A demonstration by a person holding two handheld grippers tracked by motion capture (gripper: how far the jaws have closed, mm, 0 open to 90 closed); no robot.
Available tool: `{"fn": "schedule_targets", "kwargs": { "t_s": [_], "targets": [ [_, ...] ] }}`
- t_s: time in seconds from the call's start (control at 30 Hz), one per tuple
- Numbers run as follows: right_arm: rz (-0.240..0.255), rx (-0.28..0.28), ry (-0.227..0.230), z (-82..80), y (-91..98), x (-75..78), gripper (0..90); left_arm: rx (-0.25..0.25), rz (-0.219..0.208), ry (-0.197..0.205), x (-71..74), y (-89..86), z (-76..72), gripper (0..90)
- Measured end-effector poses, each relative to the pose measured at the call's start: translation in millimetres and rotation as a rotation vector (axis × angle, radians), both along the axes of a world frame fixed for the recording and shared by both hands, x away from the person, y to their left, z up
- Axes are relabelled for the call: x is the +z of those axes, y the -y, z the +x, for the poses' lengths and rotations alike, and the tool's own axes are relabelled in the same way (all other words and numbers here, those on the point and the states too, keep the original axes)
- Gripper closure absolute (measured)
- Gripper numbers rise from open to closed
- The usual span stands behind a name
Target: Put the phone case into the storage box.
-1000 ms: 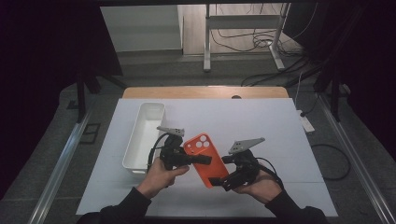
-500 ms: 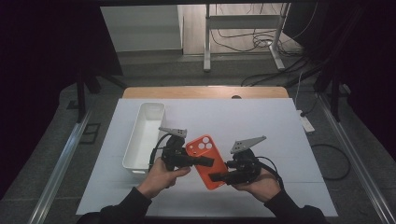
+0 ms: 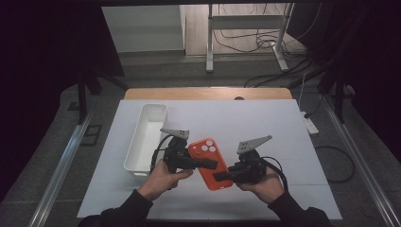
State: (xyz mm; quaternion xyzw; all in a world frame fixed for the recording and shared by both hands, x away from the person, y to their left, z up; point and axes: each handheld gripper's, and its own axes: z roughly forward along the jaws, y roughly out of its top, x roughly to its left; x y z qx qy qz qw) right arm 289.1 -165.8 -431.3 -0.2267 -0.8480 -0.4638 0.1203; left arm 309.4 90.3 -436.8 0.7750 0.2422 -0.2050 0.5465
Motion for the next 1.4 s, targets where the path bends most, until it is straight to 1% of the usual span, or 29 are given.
{"fn": "schedule_targets", "kwargs": {
  "t_s": [0.03,0.07,0.13,0.23,0.37,0.47,0.5,0.57,0.63,0.77,0.83,0.87,0.9,1.0,1.07,1.1,1.2,1.27,1.4],
  "targets": [
    [0.0,0.0,0.0,0.0,0.0,0.0,83.8,0.0,0.0,0.0,0.0,0.0,0.0,67.3],
    [-0.004,-0.006,0.006,-0.3,0.1,0.9,83.8,0.017,0.004,0.007,1.3,-1.0,0.1,67.3],
    [-0.015,-0.024,0.026,-0.7,-0.3,2.1,83.8,0.036,0.01,0.016,3.7,-2.9,0.5,61.7],
    [-0.043,-0.041,0.05,-0.4,-0.7,1.0,83.8,0.069,0.045,0.048,6.1,-4.9,-0.3,54.8],
    [-0.064,-0.061,0.071,-0.5,-0.7,0.2,83.9,0.106,0.086,0.069,6.7,-5.3,-0.8,47.3],
    [-0.064,-0.079,0.083,-0.5,0.6,0.8,83.8,0.125,0.115,0.092,7.5,-5.3,-1.0,42.0],
    [-0.063,-0.081,0.088,-0.5,1.0,1.1,83.9,0.129,0.119,0.096,7.5,-5.1,-1.0,40.6],
    [-0.071,-0.088,0.112,-1.1,1.6,1.8,83.8,0.137,0.127,0.101,7.5,-5.2,-1.0,38.4],
    [-0.068,-0.09,0.126,-1.6,1.8,2.4,83.8,0.147,0.139,0.107,7.5,-5.5,-0.9,36.0],
    [-0.068,-0.099,0.153,-2.8,2.6,4.4,83.8,0.174,0.173,0.137,9.1,-7.2,-1.4,30.8],
    [-0.067,-0.105,0.16,-2.9,3.3,4.8,83.8,0.192,0.188,0.148,10.2,-8.4,-1.8,28.4],
    [-0.067,-0.105,0.16,-2.9,3.3,4.8,83.8,0.192,0.188,0.148,10.2,-8.4,-1.8,26.5],
    [-0.07,-0.111,0.167,-3.0,4.1,5.4,83.8,0.207,0.197,0.151,10.7,-9.2,-1.8,26.5],
    [-0.072,-0.129,0.198,-2.4,6.7,6.6,83.8,0.225,0.217,0.155,10.9,-10.9,-1.2,21.5],
    [-0.072,-0.137,0.199,-1.9,8.1,6.9,83.8,0.233,0.224,0.158,10.8,-11.2,-1.2,18.3],
    [-0.073,-0.143,0.201,-1.4,9.0,6.7,83.8,0.252,0.248,0.168,11.1,-12.4,-0.9,16.2],
    [-0.074,-0.152,0.205,-0.8,10.0,6.7,83.8,0.266,0.26,0.175,11.7,-13.3,-0.8,12.5],
    [-0.081,-0.165,0.211,-0.5,11.0,7.0,83.8,0.278,0.276,0.186,12.5,-14.1,-0.9,11.4],
    [-0.093,-0.194,0.245,-0.6,12.7,7.5,83.8,0.304,0.311,0.201,14.1,-15.1,-1.5,6.1]
  ]
}}
